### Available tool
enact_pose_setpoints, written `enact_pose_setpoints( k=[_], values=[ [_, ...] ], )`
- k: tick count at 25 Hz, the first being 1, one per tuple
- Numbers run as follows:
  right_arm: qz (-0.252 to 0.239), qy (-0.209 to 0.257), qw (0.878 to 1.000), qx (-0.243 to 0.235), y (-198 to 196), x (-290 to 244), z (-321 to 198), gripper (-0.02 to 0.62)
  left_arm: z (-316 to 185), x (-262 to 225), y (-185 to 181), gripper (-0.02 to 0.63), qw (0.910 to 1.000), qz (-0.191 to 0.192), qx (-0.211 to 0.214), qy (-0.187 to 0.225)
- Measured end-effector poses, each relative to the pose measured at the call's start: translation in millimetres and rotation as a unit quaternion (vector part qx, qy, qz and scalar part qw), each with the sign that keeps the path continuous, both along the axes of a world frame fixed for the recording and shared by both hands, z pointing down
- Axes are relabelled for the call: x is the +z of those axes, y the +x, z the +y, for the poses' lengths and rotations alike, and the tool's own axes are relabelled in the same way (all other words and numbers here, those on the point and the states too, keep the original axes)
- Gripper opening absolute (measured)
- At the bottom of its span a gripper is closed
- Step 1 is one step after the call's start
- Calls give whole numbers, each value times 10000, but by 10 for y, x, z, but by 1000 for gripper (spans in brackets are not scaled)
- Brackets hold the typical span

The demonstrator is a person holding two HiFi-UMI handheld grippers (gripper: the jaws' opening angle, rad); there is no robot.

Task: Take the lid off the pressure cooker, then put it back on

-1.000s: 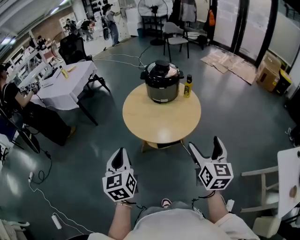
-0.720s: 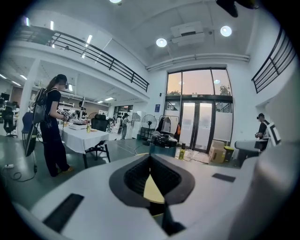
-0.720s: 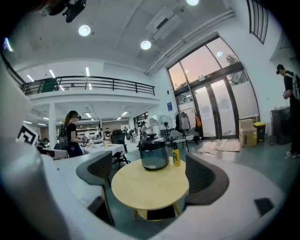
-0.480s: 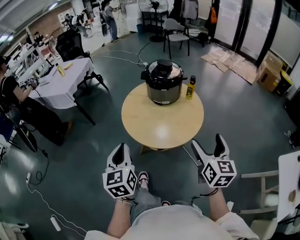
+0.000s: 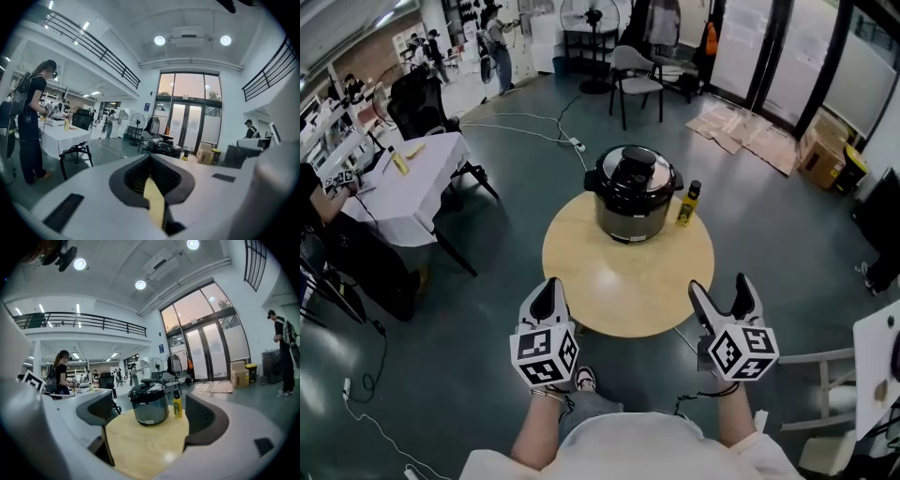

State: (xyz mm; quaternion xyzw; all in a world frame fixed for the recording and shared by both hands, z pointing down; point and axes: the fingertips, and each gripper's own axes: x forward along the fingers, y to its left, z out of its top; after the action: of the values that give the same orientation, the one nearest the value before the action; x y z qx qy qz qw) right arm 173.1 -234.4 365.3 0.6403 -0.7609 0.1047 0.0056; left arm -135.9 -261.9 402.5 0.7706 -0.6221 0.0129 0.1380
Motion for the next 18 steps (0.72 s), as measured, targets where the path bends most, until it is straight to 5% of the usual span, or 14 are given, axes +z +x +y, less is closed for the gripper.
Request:
enact_pose_setpoints(
  k=[11, 18],
  values=[
    [20, 51, 9966, 817, -182, -104, -690, 488, -1230, -158, -190, -5, 9968, -4, 779, 157],
    [71, -3, 9955, 949, -228, -73, -1026, 485, -1660, -55, -292, -5, 9962, -12, 867, 33]
  ],
)
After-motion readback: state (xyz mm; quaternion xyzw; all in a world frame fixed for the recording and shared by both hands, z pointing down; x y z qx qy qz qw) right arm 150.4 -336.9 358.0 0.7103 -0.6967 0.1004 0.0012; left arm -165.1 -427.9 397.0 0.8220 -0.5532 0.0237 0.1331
